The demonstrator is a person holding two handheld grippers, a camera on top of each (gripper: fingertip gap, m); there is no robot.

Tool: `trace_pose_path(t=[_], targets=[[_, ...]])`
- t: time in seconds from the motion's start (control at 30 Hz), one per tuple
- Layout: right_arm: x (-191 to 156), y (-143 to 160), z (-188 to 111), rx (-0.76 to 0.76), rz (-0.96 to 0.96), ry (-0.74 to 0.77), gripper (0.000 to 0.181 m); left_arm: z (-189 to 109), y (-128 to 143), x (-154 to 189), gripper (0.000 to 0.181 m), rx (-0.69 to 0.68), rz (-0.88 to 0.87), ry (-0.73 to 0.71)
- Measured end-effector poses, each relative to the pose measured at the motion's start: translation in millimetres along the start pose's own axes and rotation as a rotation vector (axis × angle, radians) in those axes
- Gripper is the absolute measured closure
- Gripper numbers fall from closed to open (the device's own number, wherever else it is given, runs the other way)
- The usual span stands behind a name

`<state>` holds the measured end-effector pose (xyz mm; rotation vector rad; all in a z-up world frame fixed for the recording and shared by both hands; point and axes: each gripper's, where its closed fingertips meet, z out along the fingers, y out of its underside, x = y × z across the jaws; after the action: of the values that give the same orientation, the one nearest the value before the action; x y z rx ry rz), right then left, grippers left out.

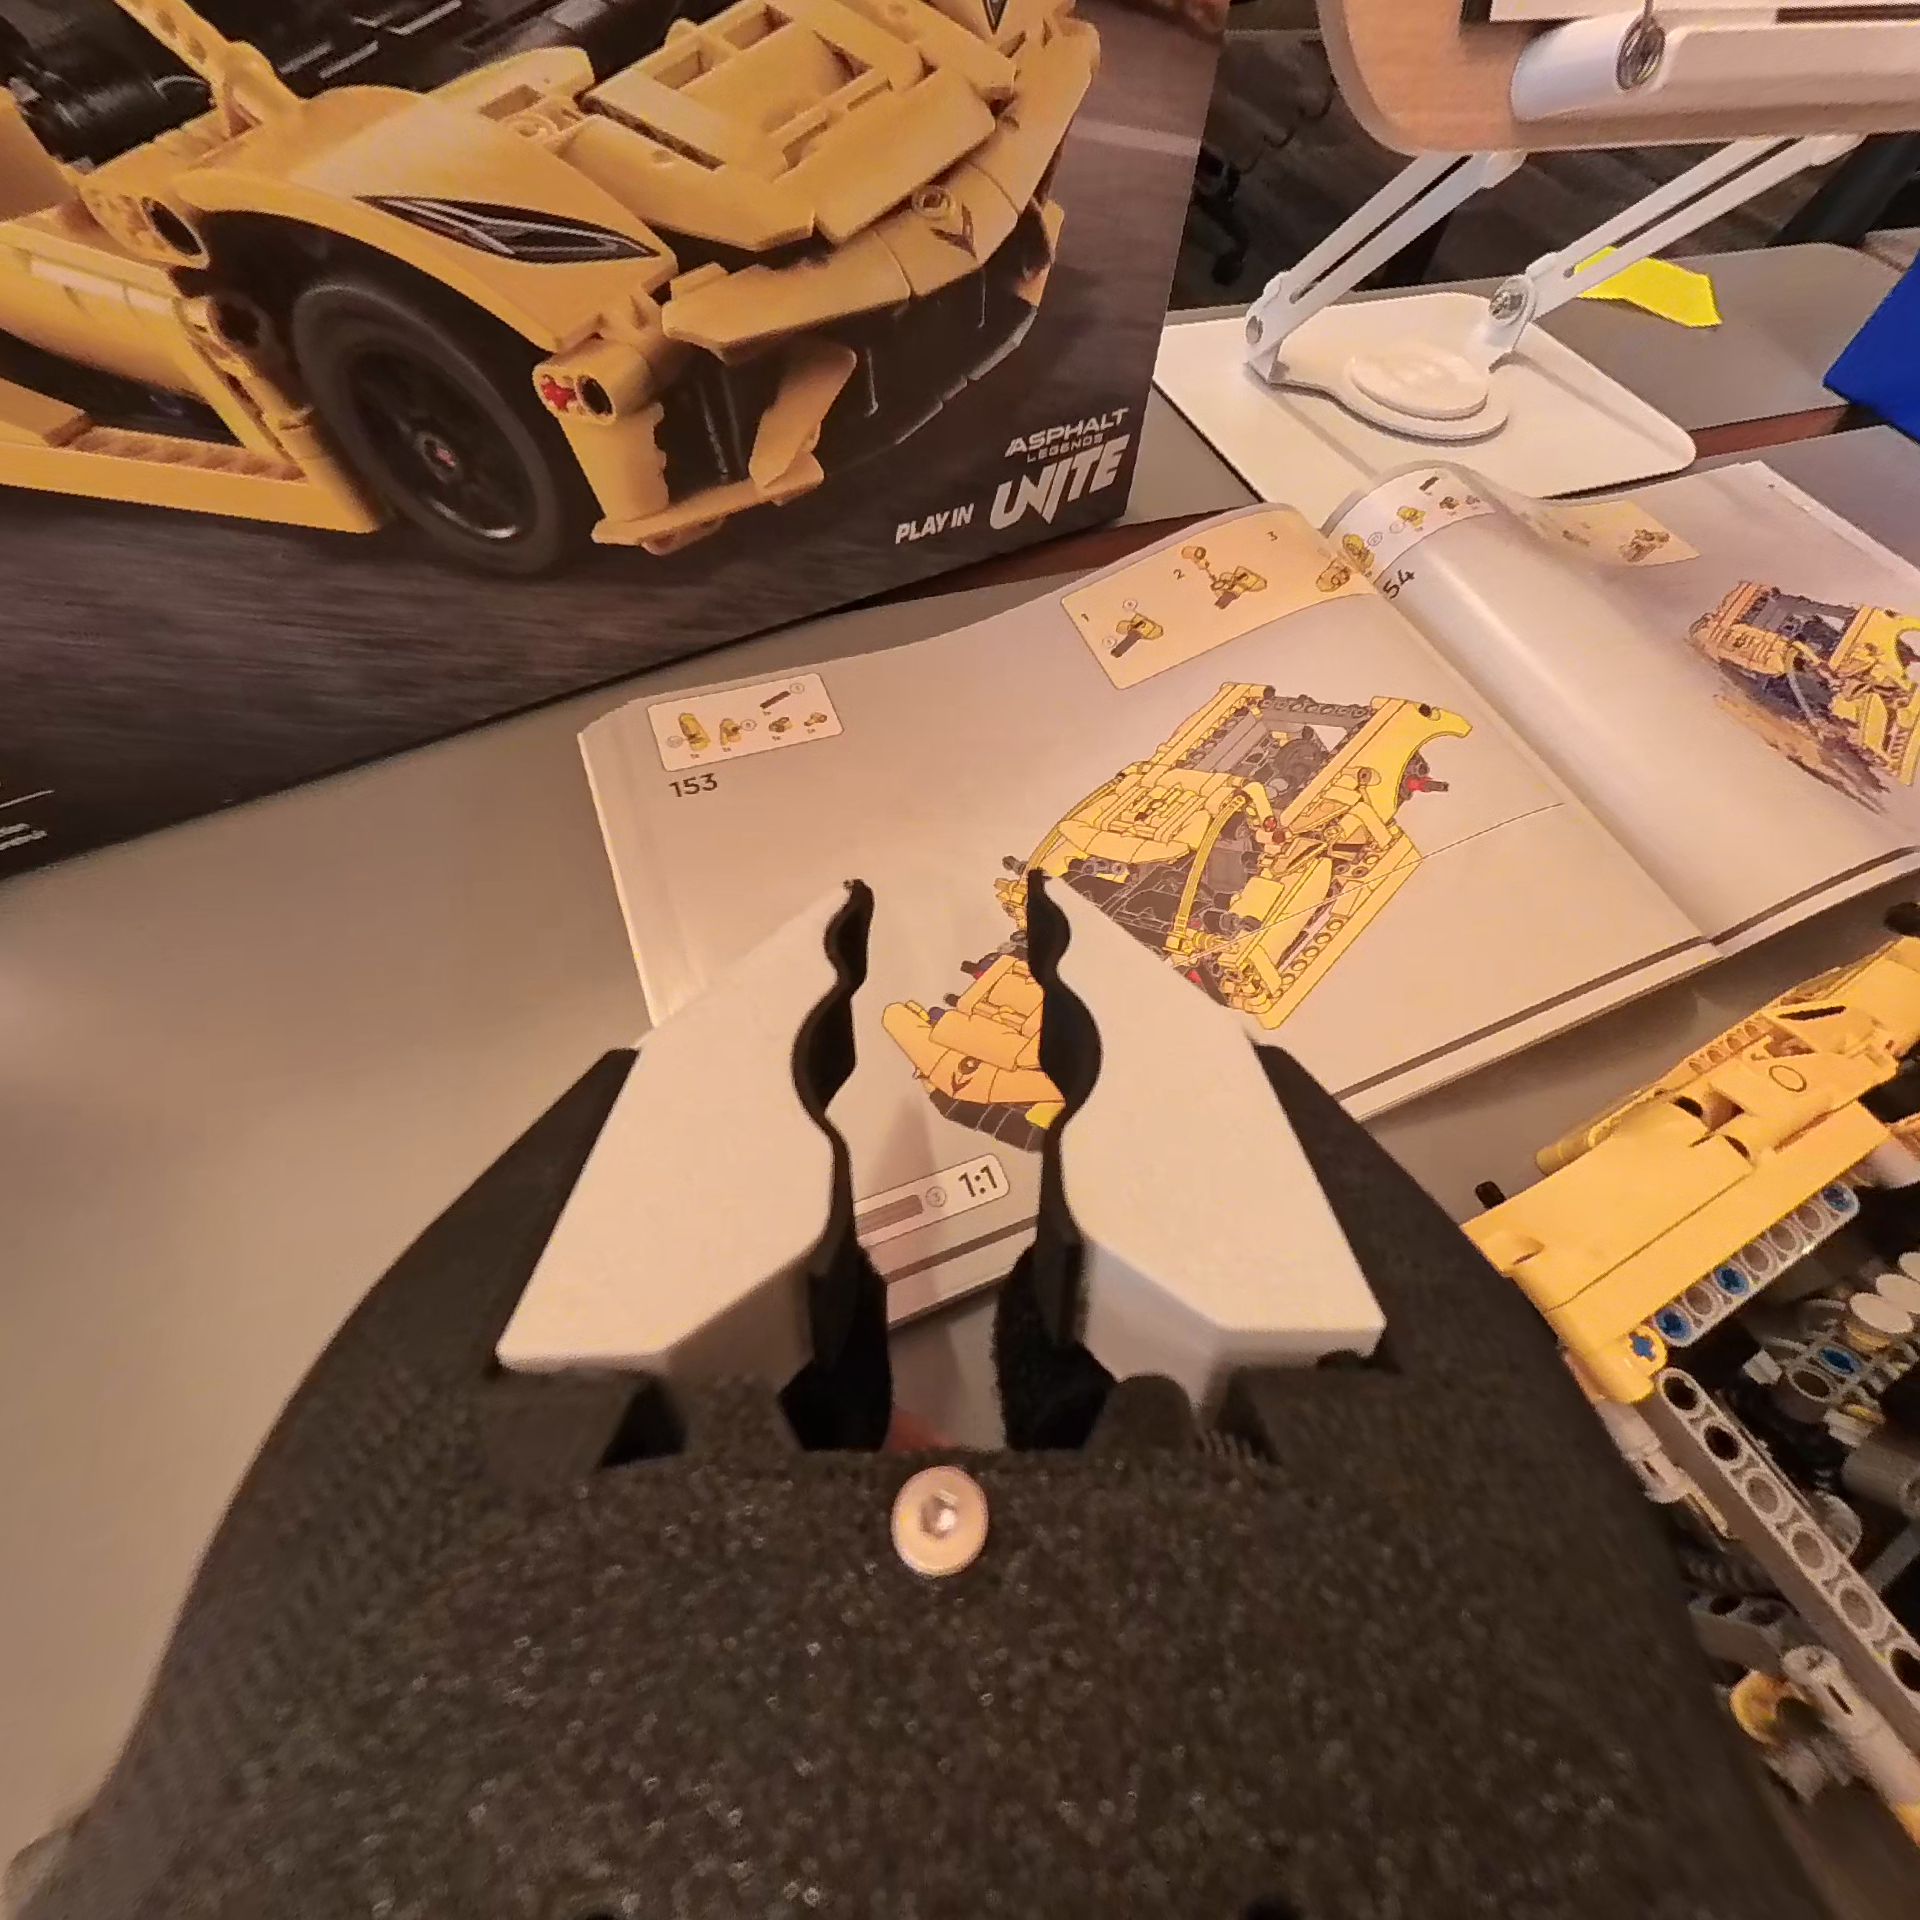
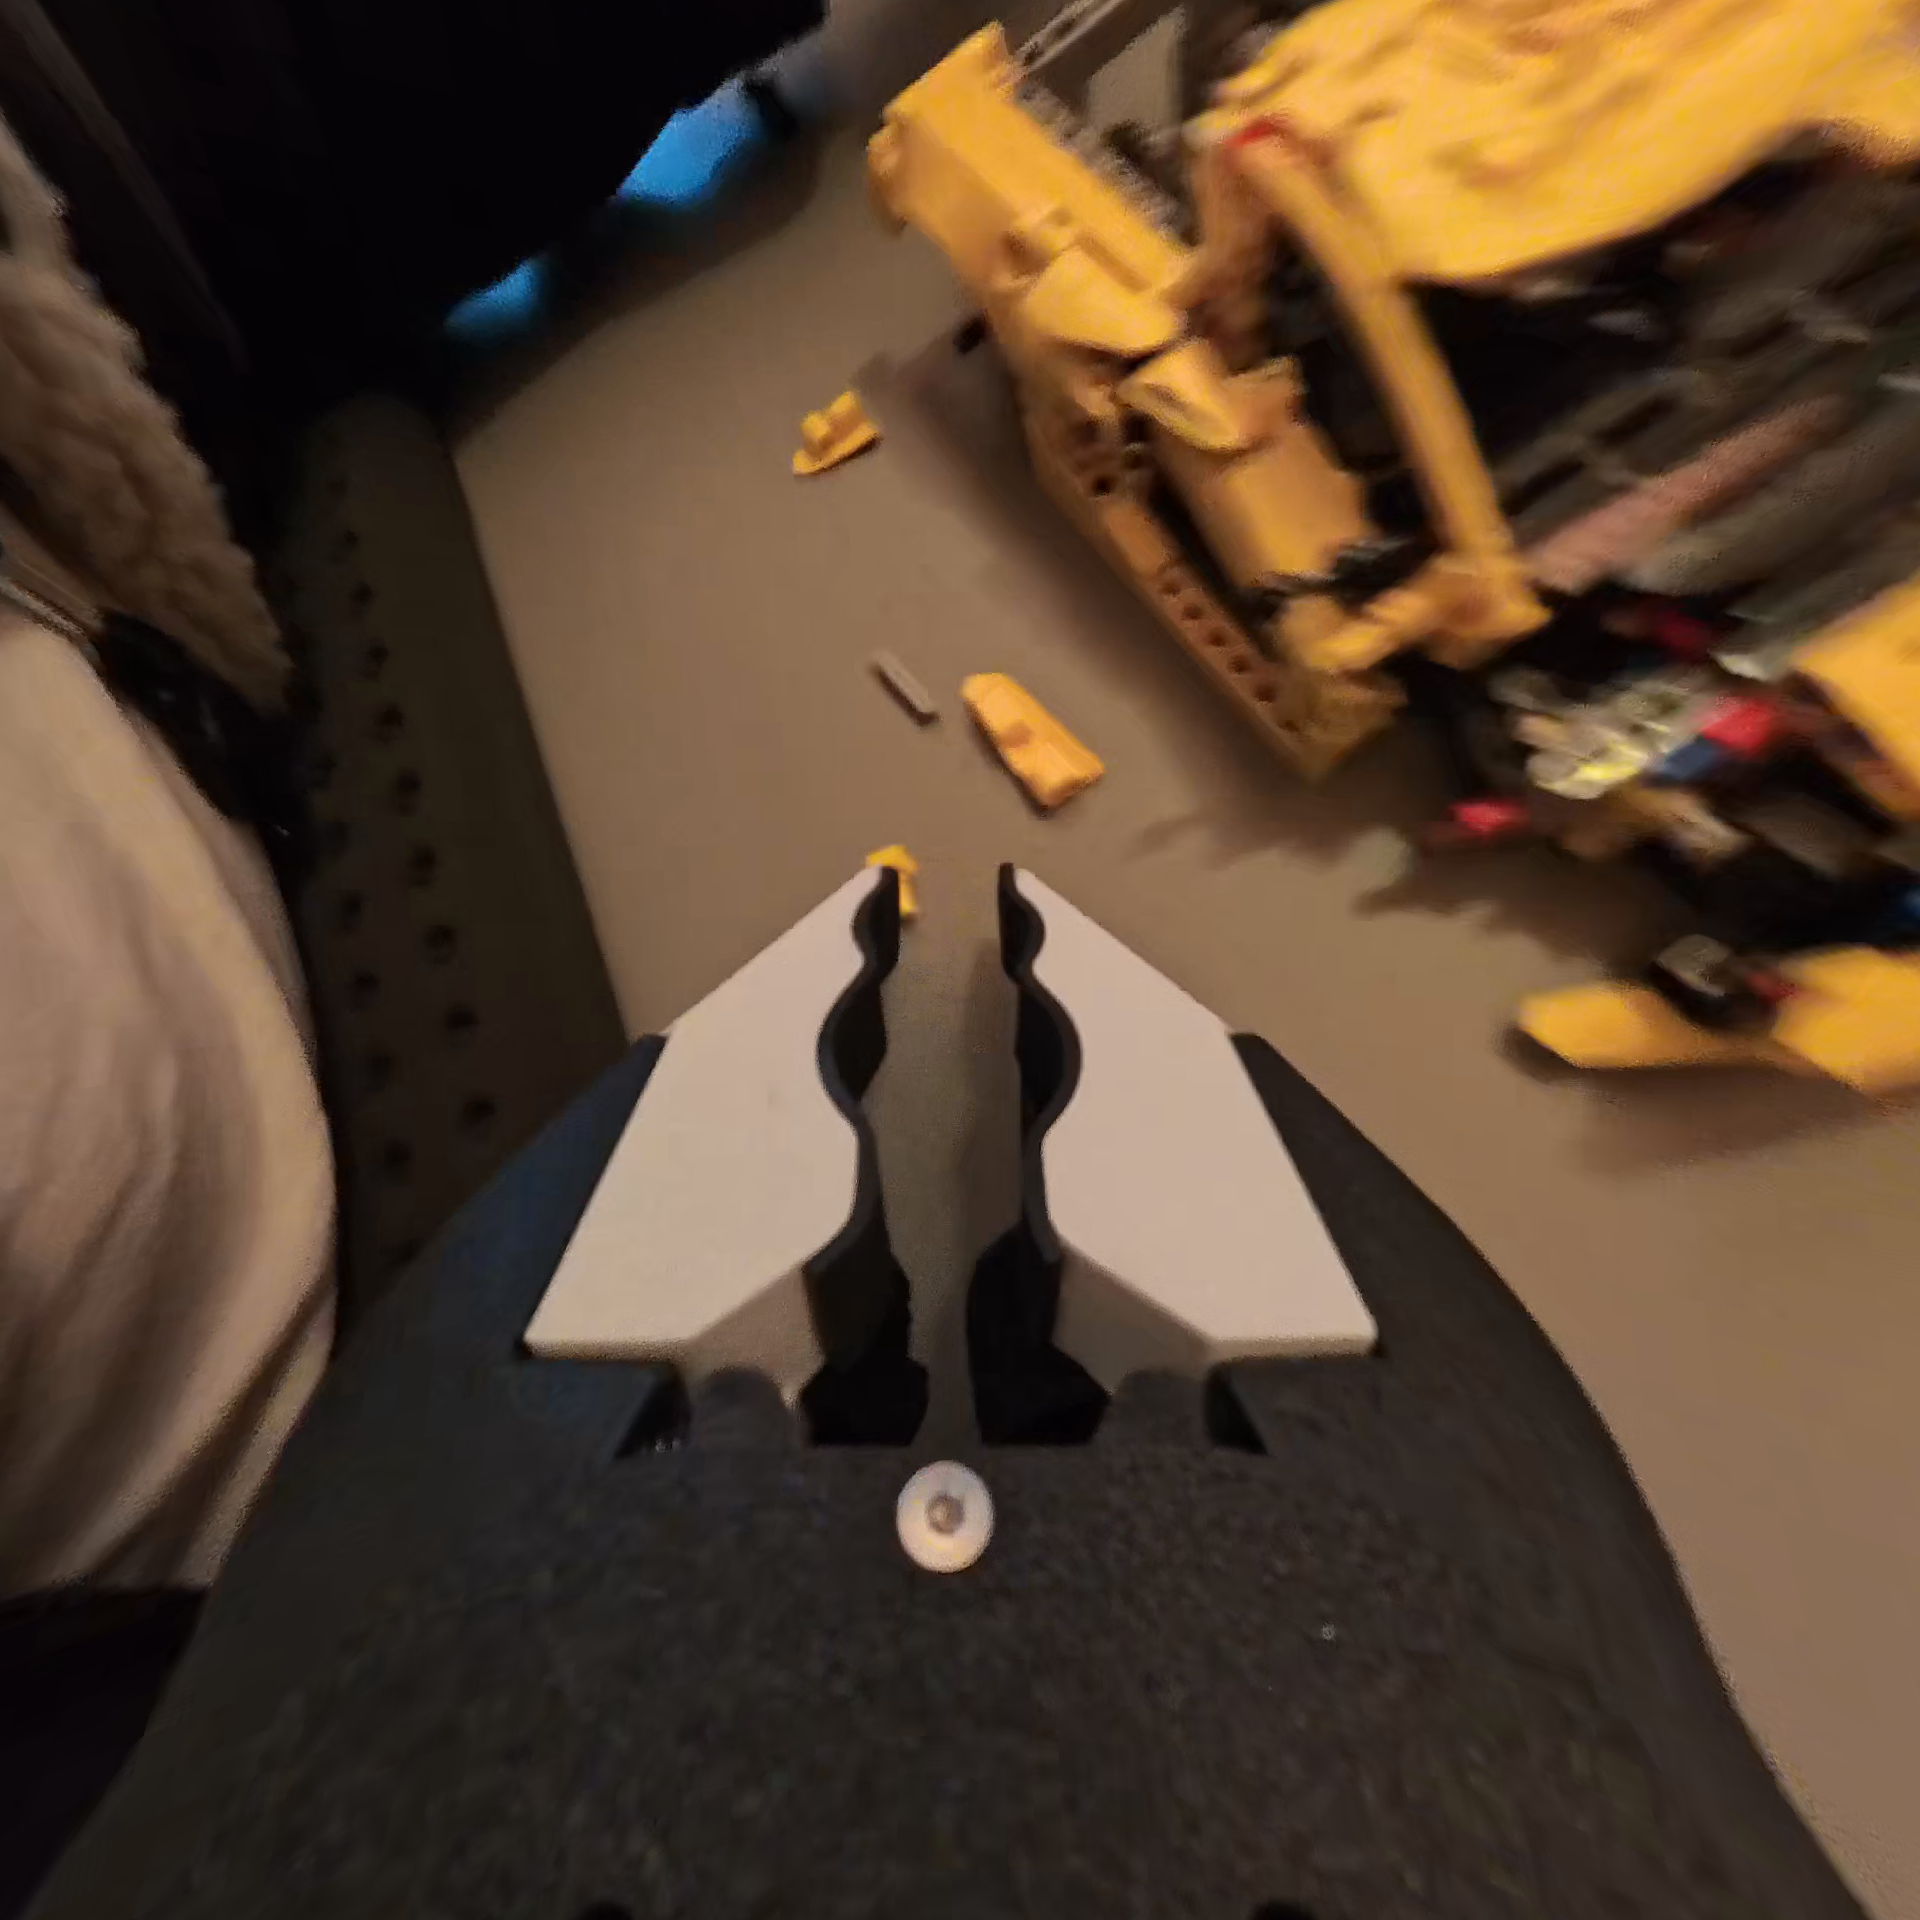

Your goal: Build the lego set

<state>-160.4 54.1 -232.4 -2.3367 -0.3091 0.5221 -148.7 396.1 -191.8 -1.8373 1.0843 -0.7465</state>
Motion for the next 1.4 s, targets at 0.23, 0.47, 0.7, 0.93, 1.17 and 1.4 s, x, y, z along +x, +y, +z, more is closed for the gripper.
trace_pose_path(t=[0.23, 0.47, 0.7, 0.93, 1.17, 1.4], targets=[[142, 49, -141, 0.085, 0.265, 0.602, 0.159, 0, -1, 0, 0.151, 0.001, 0.003, -0.001], [213, 105, -200, 0.089, 0.498, 0.891, 0.159, 1, 1, 0, 0.151, -0.005, 0.007, -0.004], [230, 113, -194, 0.094, 0.587, 0.937, 0.16, 2, 3, -1, 0.151, -0.01, 0.002, -0.006], [228, 106, -194, 0.093, 0.541, 0.954, 0.167, 2, 3, -2, 0.151, -0.011, 0.006, -0.009], [109, 24, -119, 0.112, 0.117, 0.442, 0.166, 4, 5, -1, 0.151, -0.02, 0.011, -0.011], [20, 22, -19, -0.085, -0.075, 0.166, 0.166, 2, 3, -1, 0.151, -0.009, -0.003, -0.003]])
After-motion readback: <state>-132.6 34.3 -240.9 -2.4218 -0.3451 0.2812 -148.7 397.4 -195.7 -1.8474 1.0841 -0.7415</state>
